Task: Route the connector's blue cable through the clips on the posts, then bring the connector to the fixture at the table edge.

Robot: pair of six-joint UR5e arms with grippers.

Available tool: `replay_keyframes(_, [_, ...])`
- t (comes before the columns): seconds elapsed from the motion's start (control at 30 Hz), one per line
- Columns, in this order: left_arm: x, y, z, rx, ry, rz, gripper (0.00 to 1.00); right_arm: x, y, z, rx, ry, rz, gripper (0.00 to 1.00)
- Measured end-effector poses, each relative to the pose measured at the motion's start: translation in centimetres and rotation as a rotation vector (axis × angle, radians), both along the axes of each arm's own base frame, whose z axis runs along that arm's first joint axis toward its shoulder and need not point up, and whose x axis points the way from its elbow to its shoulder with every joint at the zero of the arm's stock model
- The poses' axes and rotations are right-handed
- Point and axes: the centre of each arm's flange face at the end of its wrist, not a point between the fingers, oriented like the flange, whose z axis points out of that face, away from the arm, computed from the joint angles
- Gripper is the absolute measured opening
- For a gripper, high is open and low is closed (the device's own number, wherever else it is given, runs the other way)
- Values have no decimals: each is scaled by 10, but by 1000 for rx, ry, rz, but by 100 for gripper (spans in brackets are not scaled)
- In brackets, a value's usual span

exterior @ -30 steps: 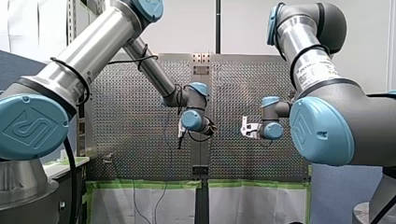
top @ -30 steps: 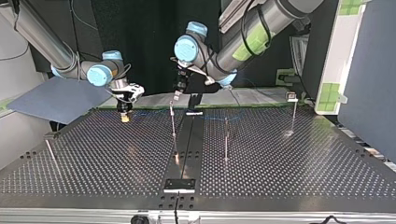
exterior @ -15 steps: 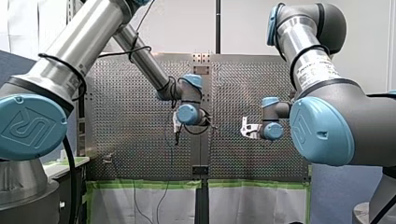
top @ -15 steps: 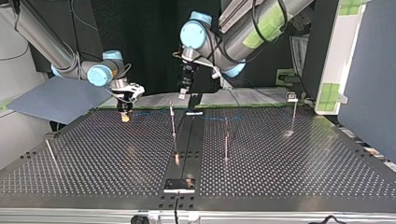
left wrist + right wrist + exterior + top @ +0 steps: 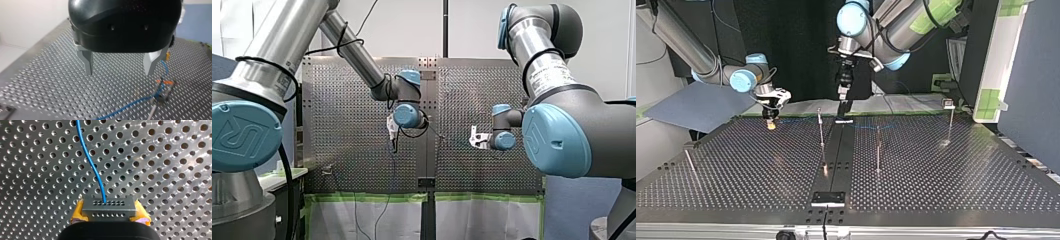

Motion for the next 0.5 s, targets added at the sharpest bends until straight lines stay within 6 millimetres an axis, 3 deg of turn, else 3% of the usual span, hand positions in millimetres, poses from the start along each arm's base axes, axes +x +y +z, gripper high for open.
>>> replay_keyframes(0.5, [-41,18,24,-111,-43,-67,100,1,1,0,5,1,6,0])
